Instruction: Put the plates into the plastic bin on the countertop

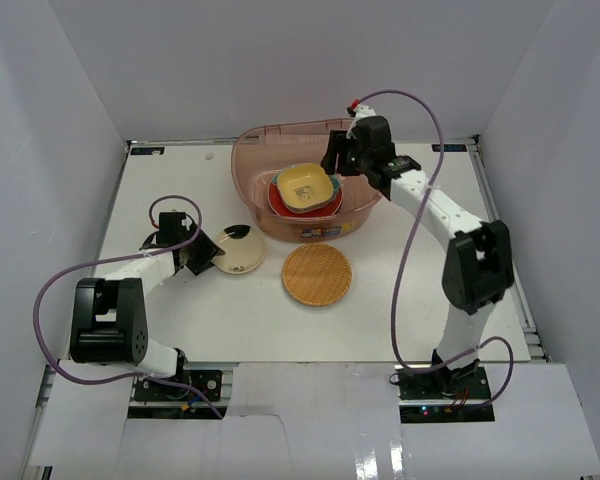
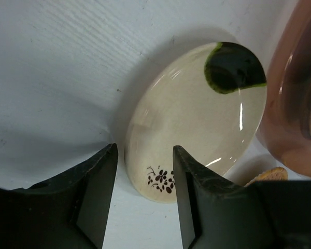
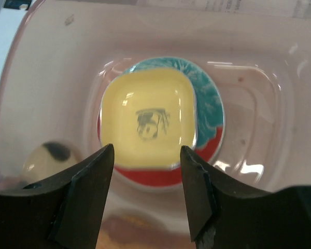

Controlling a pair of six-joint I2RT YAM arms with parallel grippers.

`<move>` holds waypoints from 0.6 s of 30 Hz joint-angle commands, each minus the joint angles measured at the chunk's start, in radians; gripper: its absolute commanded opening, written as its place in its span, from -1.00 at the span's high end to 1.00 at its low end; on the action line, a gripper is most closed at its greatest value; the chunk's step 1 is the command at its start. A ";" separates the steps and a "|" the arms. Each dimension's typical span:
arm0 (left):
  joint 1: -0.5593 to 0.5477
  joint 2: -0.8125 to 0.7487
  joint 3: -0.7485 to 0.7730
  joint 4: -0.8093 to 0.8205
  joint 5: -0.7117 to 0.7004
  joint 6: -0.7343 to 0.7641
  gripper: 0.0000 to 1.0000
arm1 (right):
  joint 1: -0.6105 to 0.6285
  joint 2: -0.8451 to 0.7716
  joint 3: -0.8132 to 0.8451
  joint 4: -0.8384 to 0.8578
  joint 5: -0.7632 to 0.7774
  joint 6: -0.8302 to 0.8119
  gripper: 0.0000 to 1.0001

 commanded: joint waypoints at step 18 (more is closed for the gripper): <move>0.007 -0.057 -0.034 0.006 -0.063 0.008 1.00 | -0.022 -0.901 -1.279 0.412 -0.160 0.340 -0.55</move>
